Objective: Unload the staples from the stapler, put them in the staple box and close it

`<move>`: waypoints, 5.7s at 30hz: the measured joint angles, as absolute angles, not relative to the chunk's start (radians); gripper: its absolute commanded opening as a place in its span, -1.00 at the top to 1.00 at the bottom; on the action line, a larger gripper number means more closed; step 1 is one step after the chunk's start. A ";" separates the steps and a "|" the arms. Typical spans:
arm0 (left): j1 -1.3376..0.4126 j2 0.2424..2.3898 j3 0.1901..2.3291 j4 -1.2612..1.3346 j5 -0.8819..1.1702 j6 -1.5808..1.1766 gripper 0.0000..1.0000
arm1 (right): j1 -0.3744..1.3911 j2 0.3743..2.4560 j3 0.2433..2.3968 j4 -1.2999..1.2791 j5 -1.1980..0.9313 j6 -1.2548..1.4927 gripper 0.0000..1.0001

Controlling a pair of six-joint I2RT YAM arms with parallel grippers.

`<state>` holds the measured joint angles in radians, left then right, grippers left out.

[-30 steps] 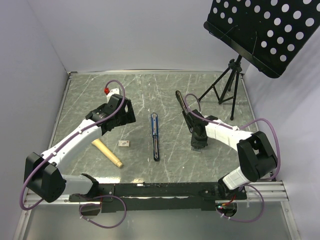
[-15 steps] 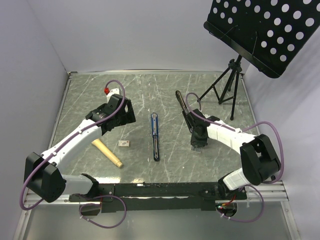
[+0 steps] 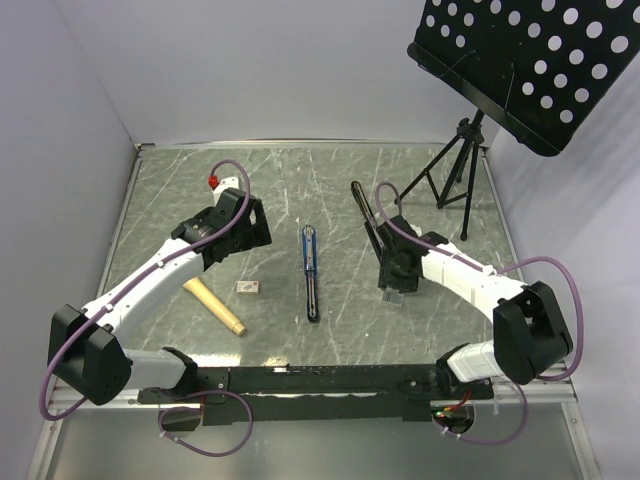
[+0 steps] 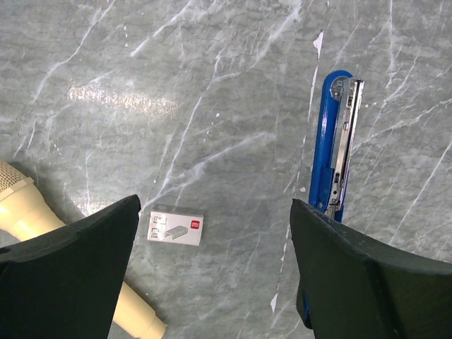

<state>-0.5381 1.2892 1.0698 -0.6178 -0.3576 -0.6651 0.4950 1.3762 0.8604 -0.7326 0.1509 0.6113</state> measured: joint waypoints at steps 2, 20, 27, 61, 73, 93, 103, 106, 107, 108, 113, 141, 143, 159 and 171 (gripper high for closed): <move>-0.538 1.289 1.070 -0.618 -0.361 -0.666 -0.82 | 0.495 1.365 0.860 -0.726 0.127 0.580 -0.39; -0.397 1.419 1.077 -0.842 -0.322 -1.107 -0.57 | 0.495 1.154 0.822 -0.598 0.005 0.387 -0.99; -0.391 1.423 1.077 -0.881 -0.238 -1.354 -0.54 | 0.495 1.069 0.776 -0.568 -0.056 0.368 -1.00; -0.391 1.621 0.952 -0.801 -0.111 -1.719 -0.69 | 0.495 1.016 0.774 -0.511 -0.146 0.324 -0.98; -0.391 1.660 0.976 -0.818 -0.128 -1.715 -0.54 | 0.495 1.014 0.775 -0.520 -0.123 0.312 -0.98; -0.323 1.648 0.966 -0.686 -0.087 -1.525 -0.52 | 0.495 1.153 0.875 -0.508 -0.112 -0.248 -0.85; -0.248 1.512 0.959 -0.659 -0.105 -1.429 -0.58 | 0.495 1.360 0.883 -0.611 -0.216 -0.502 -0.71; -0.209 1.442 0.983 -0.689 -0.121 -1.388 -0.58 | 0.492 1.377 0.883 -0.634 -0.226 -0.543 -0.69; -0.196 1.420 0.989 -0.696 -0.128 -1.375 -0.59 | 0.491 1.383 0.882 -0.640 -0.231 -0.554 -0.68; -0.181 1.394 0.991 -0.700 -0.131 -1.361 -0.59 | 0.490 1.386 0.880 -0.643 -0.232 -0.564 -0.67; -0.113 1.336 0.976 -0.720 -0.132 -1.305 -0.60 | 0.485 1.406 0.849 -0.647 -0.226 -0.599 -0.57; -0.078 1.200 0.865 -0.561 0.027 -0.969 -0.14 | 0.474 1.512 0.809 -0.626 -0.173 -0.635 0.02; -0.078 1.191 0.822 -0.512 0.093 -0.927 0.08 | 0.472 1.512 0.809 -0.623 -0.173 -0.634 0.07; -0.120 1.359 0.760 -0.386 0.310 -0.720 0.98 | 0.470 1.514 0.839 -0.624 -0.265 -0.592 0.32; -0.234 1.452 0.801 -0.437 0.200 -0.711 0.98 | 0.477 1.544 0.961 -0.660 -0.296 -0.517 0.39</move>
<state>-0.2340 1.4521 0.8005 -0.4374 0.2005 -0.7113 0.4770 1.5440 0.9611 -0.6598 -0.2962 -0.5175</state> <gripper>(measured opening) 0.018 0.390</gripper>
